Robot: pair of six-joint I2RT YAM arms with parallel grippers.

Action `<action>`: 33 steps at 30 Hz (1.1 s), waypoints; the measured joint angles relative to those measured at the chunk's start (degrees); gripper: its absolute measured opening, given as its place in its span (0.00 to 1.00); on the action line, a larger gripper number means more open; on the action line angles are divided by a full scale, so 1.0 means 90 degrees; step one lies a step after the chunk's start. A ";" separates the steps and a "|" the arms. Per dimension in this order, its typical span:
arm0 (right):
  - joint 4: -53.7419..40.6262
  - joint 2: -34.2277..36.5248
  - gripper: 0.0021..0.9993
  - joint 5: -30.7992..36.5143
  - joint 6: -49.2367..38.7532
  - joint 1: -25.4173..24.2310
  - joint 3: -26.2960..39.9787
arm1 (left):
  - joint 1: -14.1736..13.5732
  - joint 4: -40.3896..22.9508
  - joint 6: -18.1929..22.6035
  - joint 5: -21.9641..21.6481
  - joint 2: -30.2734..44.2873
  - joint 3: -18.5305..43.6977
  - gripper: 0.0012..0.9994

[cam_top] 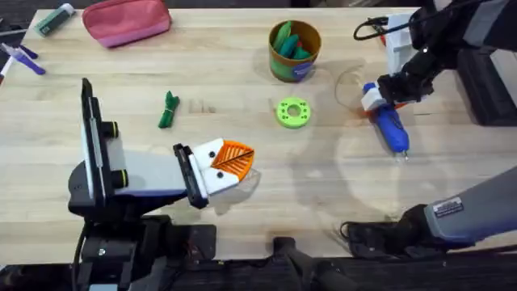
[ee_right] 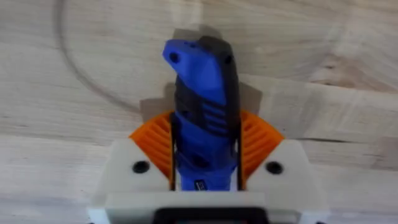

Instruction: Pick up the gripper from the table and insert it into the empty holder that is missing its gripper. Then pick up a screw, insert it into the mounting hole, and use the screwdriver to tighten it. Finally, clean up the table by picking up the vegetable and placing it into the bucket.

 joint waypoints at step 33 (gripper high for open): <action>-0.0566 -0.0412 0.02 -0.0457 -0.0033 0.0004 0.0478 | 0.0000 0.0000 0.0000 0.0000 0.0000 0.0000 0.01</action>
